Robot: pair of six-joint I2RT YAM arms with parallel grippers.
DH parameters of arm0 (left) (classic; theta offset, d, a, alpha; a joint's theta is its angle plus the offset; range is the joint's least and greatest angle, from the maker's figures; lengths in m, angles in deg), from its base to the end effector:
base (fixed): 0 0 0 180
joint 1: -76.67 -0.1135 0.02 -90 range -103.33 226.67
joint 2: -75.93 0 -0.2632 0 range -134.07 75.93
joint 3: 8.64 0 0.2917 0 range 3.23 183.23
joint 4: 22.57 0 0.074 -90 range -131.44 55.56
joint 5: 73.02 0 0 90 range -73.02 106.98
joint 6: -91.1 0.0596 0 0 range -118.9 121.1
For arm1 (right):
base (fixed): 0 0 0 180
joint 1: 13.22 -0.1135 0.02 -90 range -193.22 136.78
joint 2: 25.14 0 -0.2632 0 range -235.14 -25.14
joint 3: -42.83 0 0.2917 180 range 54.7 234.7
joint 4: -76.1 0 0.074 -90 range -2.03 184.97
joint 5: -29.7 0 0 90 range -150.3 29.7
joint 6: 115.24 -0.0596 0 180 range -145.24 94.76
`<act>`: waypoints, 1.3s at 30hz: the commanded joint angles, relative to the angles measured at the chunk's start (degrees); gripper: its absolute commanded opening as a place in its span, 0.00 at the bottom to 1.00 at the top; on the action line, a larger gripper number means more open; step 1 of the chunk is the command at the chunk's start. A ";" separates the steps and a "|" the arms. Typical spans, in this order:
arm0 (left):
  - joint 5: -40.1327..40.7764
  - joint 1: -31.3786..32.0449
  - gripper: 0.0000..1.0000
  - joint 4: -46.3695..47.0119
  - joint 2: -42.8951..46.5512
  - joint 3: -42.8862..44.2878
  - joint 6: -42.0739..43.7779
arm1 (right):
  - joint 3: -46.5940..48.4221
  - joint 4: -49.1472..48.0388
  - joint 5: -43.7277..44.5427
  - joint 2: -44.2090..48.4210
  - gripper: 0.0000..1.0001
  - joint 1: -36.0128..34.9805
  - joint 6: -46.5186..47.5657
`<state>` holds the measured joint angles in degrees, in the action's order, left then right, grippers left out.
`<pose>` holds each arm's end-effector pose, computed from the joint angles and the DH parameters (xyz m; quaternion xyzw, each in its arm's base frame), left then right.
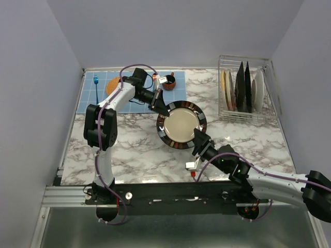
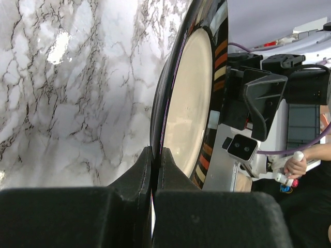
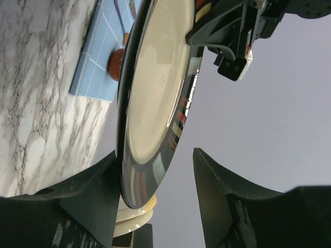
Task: Unload the plates from the dish rack
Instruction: Place the plate at the center of the board.
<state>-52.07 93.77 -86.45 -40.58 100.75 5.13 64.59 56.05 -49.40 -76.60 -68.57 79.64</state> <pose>0.4213 -0.1879 0.2228 0.2409 0.7817 -0.5708 0.0715 0.1457 0.1911 0.1526 -0.7388 0.1909 -0.3349 0.5527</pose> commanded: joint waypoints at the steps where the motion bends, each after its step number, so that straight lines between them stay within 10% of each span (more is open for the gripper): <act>1: -4.86 -3.12 0.00 -5.03 -0.47 1.45 2.38 | -1.01 -4.65 2.64 2.59 0.64 0.07 0.33; 39: 8.76 -31.06 0.00 -29.11 -2.23 -5.84 38.06 | -2.24 -2.97 2.20 4.09 0.63 0.16 0.94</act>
<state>-41.10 65.18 -106.82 -44.84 95.94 39.20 62.97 55.88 -47.46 -72.75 -68.55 79.81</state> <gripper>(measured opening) 0.049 0.632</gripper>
